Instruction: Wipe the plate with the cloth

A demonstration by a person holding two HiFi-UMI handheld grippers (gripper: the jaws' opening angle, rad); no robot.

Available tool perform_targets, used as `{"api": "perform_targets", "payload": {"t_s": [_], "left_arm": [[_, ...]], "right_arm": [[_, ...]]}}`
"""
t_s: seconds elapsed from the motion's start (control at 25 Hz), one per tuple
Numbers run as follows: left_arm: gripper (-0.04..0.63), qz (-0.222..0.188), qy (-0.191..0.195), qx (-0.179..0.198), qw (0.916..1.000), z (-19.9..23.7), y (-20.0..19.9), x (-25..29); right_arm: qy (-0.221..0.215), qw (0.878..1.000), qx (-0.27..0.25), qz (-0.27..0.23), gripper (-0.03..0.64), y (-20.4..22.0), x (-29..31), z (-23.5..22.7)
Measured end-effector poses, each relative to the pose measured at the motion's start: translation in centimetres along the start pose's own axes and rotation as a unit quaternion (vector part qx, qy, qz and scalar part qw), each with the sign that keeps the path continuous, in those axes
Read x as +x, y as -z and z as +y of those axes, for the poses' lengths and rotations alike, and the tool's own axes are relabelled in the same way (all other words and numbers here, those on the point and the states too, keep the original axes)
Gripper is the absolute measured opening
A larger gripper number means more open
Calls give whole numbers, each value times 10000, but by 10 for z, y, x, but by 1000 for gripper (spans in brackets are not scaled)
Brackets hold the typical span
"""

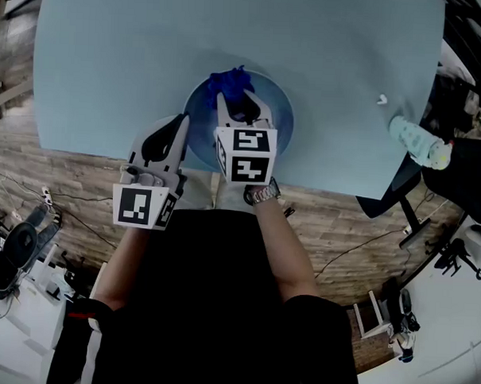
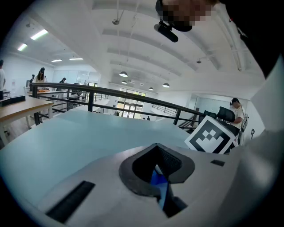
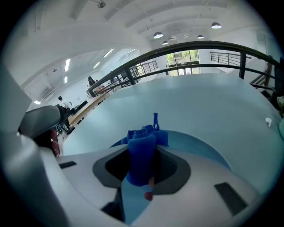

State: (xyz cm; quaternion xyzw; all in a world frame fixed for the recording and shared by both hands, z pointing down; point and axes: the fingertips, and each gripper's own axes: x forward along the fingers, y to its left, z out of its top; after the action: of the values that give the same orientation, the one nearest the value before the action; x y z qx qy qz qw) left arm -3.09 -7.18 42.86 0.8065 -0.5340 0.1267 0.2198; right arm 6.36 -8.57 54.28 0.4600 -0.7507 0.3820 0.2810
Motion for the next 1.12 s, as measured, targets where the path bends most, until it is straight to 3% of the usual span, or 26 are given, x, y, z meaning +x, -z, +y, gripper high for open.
{"api": "perform_targets", "payload": {"t_s": [1.12], "left_arm": [[0, -10, 178, 85, 9998, -23, 4, -1]], "right_arm": [[605, 9967, 534, -15, 118, 16, -26, -53]]}}
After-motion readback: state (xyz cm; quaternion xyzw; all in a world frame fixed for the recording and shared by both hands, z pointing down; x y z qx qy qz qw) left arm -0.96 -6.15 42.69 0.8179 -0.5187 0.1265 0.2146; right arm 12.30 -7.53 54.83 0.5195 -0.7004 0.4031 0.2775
